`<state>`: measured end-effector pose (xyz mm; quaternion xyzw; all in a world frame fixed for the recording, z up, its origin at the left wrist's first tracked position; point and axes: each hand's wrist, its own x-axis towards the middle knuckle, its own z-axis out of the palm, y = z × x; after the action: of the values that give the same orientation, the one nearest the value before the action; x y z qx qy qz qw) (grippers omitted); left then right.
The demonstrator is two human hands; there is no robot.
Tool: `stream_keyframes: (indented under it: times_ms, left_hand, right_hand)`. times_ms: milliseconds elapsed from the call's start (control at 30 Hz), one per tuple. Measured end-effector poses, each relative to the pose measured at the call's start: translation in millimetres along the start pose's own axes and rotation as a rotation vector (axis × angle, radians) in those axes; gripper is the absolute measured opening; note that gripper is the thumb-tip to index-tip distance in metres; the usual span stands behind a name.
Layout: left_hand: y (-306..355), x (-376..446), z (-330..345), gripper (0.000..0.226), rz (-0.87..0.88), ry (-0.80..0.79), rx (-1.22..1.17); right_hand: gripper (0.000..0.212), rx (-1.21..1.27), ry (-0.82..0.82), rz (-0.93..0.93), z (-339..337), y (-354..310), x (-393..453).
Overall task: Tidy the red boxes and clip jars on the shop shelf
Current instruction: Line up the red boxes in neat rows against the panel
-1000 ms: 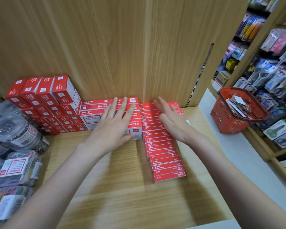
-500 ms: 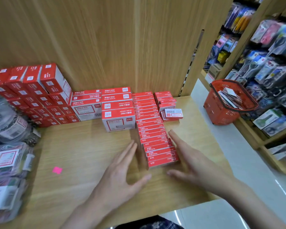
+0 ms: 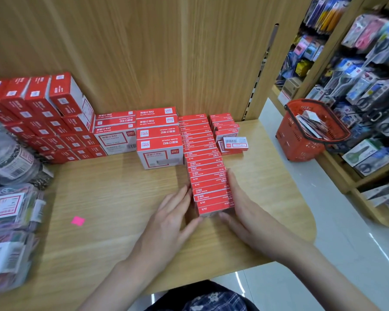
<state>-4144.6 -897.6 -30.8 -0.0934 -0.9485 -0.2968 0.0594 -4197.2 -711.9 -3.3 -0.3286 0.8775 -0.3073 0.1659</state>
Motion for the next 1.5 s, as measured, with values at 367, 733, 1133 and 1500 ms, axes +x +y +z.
stream_keyframes:
  times_ms: [367, 733, 1133, 1500]
  left_hand:
    - [-10, -3, -6, 0.095, -0.064, 0.032, -0.003]
    - [-6, 20, -6, 0.108, -0.037, -0.034, -0.027]
    - [-16, 17, -7, 0.117, -0.028, -0.09, -0.041]
    - [-8, 19, -55, 0.044, 0.109, 0.352, -0.017]
  right_hand:
    - [0.047, 0.635, 0.131, 0.067, -26, -28, 24]
    - [0.027, 0.676, 0.169, 0.058, -19, -33, 41]
    - [0.035, 0.679, 0.27, 0.082, -13, -22, 43]
    - [0.027, 0.487, 0.56, 0.063, -32, 4, 62]
